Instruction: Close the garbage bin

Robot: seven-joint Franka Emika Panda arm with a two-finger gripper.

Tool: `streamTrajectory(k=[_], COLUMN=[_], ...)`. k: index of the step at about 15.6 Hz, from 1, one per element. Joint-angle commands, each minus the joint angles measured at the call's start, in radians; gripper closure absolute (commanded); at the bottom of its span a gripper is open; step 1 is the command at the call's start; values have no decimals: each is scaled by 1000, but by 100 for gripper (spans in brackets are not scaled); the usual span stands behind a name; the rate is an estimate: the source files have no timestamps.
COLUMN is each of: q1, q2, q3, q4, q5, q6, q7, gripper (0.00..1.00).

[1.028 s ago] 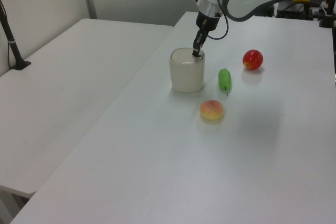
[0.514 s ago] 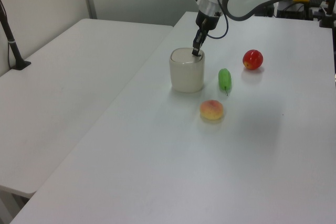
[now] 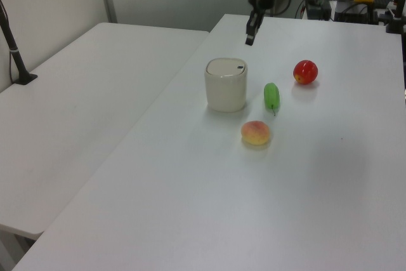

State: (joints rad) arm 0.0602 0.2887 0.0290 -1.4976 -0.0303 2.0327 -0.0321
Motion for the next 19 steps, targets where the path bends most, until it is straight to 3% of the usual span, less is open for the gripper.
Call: streamTrajectory(k=[1, 4, 10, 13, 15, 16, 19], q1=[12, 13, 6, -2, -8, -16, -30], q2=[-95, -155, -255, -260, -264, -267, -276], q3=[-6, -3, -3, -4, -6, -6, -6], q4=[-33, -39, -89, -87, -89, -89, -89], q5=[-19, -43, -49, -49, -51, -52, -60], q6=[-188, -336, -420, -437, -440, -439, -439], q7=[-11, -8, -8, -8, -17, -17, -20], gripper=[100, 100, 97, 59, 14, 0, 0])
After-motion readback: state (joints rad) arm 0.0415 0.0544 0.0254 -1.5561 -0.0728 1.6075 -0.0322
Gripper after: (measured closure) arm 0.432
